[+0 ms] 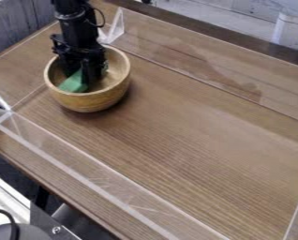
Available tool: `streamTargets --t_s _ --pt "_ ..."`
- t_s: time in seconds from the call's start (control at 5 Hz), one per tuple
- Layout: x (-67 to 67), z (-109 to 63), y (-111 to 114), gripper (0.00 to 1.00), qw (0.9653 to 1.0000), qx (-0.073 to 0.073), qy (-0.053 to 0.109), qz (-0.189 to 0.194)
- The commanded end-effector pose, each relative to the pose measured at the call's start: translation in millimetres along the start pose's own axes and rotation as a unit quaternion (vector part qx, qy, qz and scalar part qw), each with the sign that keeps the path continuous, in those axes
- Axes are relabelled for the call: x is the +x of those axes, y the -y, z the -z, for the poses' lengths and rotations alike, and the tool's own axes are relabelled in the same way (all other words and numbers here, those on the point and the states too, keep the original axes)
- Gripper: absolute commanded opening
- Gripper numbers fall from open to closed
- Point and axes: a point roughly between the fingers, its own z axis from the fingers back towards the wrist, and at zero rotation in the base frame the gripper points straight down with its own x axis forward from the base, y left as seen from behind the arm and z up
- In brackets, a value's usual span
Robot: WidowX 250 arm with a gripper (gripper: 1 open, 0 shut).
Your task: Put the green block in the brown bowl
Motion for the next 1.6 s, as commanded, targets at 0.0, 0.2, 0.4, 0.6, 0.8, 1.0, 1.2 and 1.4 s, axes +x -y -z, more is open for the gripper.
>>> streamTargets --t_s 0.0,0.2,0.4,0.6,0.8,1.0,1.2,1.4 --pt "10.4 -13.8 -6 0.00 0.9996 0.017 0.024 0.003" --pt "11.3 -12.1 -3 0.00 0.9996 0.016 0.021 0.005" --pt "12.2 -10.2 0 0.00 0.9997 0.015 0.019 0.007" --pt "12.6 -9.2 3 0.00 0.9997 0.013 0.017 0.009" --pt "13.1 -8.2 6 0.00 0.9998 0.011 0.015 0.011" --pt "13.5 -7.0 8 0.00 0.9998 0.009 0.013 0.012" --pt "13.9 -14.3 10 1.00 0.9998 0.007 0.014 0.011" --pt "14.5 -25.7 12 1.00 0.9997 0.005 0.021 0.009"
